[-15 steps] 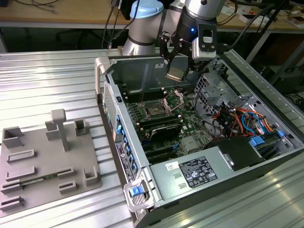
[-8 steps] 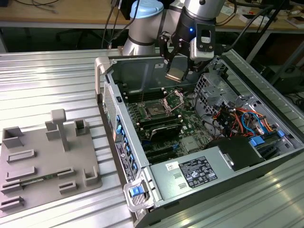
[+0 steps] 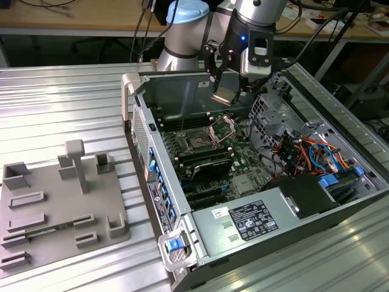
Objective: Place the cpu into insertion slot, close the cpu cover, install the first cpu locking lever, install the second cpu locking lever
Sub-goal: 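Place the cpu into insertion slot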
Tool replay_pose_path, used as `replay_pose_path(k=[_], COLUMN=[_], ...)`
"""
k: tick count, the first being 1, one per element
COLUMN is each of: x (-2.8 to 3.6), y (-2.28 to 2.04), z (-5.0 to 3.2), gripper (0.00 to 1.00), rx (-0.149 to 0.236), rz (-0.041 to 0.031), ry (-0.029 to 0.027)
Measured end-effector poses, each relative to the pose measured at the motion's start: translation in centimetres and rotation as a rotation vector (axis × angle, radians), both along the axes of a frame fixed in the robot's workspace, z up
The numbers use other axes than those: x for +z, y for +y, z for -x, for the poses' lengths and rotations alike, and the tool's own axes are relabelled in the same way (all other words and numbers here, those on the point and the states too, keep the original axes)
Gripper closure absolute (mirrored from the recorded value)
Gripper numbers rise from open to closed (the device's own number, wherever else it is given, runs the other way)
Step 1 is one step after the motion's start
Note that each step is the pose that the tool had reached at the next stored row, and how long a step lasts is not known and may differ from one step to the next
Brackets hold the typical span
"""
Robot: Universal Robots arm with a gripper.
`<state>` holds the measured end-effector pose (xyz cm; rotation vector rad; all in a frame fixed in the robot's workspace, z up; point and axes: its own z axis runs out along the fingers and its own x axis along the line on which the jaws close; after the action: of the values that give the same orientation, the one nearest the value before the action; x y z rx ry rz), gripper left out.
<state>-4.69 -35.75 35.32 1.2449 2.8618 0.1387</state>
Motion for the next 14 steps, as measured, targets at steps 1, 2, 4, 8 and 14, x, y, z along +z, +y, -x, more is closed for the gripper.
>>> replay_pose_path(k=[1, 2, 4, 8, 14], x=[0.00, 0.00, -0.01, 0.00, 0.00], y=[0.00, 0.00, 0.00, 0.00, 0.00], z=[0.00, 0.00, 0.00, 0.00, 0.00], gripper=[0.45, 0.45, 0.45, 0.45, 0.45], rx=[-0.004, -0.006, -0.008, -0.009, -0.009], rz=[-0.0001, -0.0001, -0.0001, 0.0000, 0.0000], ry=[-0.0001, -0.0001, -0.0001, -0.0001, -0.0001])
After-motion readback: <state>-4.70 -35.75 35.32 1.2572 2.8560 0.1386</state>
